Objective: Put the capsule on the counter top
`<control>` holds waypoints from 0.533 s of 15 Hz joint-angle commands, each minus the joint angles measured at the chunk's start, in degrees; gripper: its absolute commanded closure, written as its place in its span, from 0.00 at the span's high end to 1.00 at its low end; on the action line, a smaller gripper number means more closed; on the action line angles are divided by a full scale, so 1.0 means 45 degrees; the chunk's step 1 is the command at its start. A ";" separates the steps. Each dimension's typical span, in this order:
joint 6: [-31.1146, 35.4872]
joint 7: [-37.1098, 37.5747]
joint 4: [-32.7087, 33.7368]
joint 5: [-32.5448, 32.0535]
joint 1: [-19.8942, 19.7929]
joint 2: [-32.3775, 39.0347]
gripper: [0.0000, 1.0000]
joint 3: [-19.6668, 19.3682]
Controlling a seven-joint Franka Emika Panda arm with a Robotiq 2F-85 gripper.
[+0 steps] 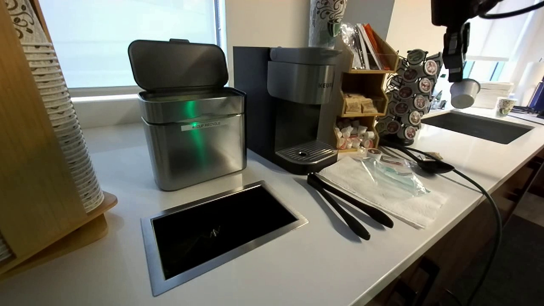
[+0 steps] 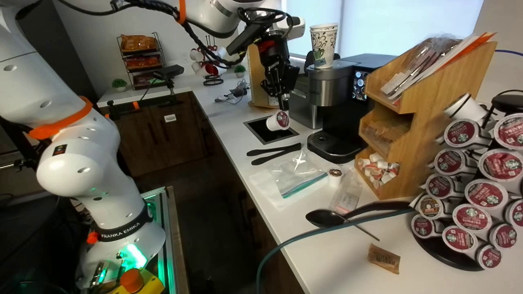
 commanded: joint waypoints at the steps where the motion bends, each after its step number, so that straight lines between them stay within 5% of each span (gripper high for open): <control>1: -0.0052 0.0408 -0.0091 -0.0539 0.0215 0.0039 0.00 -0.0081; 5: -0.0048 0.0499 -0.0116 -0.0644 0.0237 0.0062 0.00 -0.0108; 8: -0.0897 0.2644 -0.0230 -0.2751 0.0257 0.0568 0.00 0.0684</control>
